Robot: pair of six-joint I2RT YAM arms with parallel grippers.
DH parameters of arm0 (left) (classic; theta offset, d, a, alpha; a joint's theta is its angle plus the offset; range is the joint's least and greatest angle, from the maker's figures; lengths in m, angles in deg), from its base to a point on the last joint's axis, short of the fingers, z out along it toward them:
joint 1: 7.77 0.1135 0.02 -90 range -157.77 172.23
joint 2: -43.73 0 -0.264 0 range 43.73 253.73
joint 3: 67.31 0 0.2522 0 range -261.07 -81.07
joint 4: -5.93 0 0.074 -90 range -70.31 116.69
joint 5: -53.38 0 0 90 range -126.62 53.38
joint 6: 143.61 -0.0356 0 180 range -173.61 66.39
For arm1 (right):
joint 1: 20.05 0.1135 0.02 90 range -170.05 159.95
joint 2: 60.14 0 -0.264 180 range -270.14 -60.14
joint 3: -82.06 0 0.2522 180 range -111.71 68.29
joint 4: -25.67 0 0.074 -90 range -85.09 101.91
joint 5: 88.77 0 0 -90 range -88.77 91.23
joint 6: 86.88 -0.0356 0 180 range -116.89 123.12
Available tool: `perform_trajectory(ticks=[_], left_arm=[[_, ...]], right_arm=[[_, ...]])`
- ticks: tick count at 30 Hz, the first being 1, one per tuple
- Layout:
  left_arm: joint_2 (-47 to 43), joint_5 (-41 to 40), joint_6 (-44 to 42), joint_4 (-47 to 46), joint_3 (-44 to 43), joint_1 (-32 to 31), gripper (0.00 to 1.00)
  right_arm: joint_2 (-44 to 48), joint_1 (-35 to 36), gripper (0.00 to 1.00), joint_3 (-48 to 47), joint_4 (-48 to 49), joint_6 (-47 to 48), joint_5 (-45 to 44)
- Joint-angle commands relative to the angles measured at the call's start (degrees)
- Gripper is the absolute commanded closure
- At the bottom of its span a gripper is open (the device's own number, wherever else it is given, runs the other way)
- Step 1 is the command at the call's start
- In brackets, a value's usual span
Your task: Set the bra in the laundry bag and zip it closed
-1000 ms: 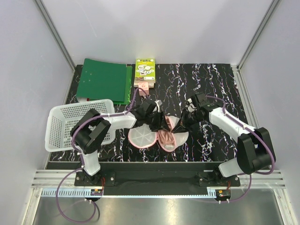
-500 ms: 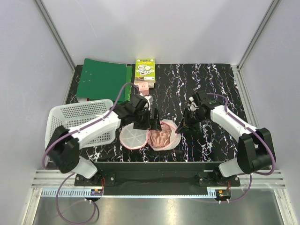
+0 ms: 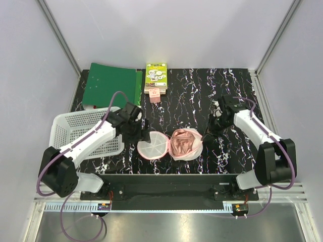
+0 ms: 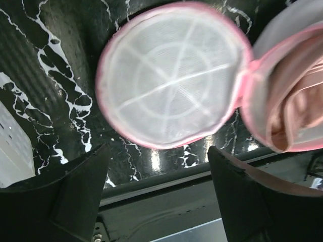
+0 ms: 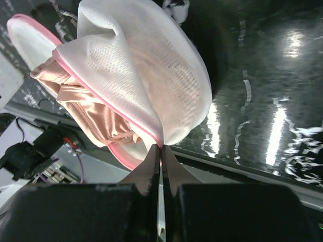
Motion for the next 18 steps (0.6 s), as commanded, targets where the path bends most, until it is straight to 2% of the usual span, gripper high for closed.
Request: perform_trajectory(ticks=[1, 3, 5, 7, 9, 12, 15, 18], left_arm=[[2.36, -3.08, -2.01, 0.14, 0.48, -0.27, 0.08], [4.56, -4.22, -1.75, 0.14, 1.00, -0.27, 0.04], [6.75, -3.96, -1.57, -0.55, 1.53, -0.27, 0.04], [8.16, -3.61, -1.48, -2.48, 2.23, -0.36, 0.05], [9.66, -2.38, -1.40, -4.15, 3.11, -0.27, 0.09], [11.67, -2.03, -1.13, -7.93, 4.08, -0.27, 0.14], [13.61, -0.54, -1.05, -9.34, 3.82, -0.27, 0.22], [13.88, 0.61, -0.52, -11.10, 3.99, -0.27, 0.35]], right_arm=[[0.67, -1.02, 0.95, -3.26, -3.11, 3.70, -3.78], [0.49, -1.02, 0.91, -3.88, -3.81, 4.31, -3.79], [0.84, -1.02, 0.68, -4.41, -4.34, 4.84, -4.22], [1.54, -1.02, 0.51, -4.76, -5.05, 5.02, -4.49], [2.07, -1.02, 0.44, -5.81, -6.01, 5.11, -4.58], [3.21, -0.41, 0.39, -8.36, -7.68, 5.81, -5.71], [4.18, 4.32, 0.32, -12.75, -10.22, 6.34, -12.29], [3.14, 10.83, 0.25, -16.53, -11.29, 5.55, -17.31]])
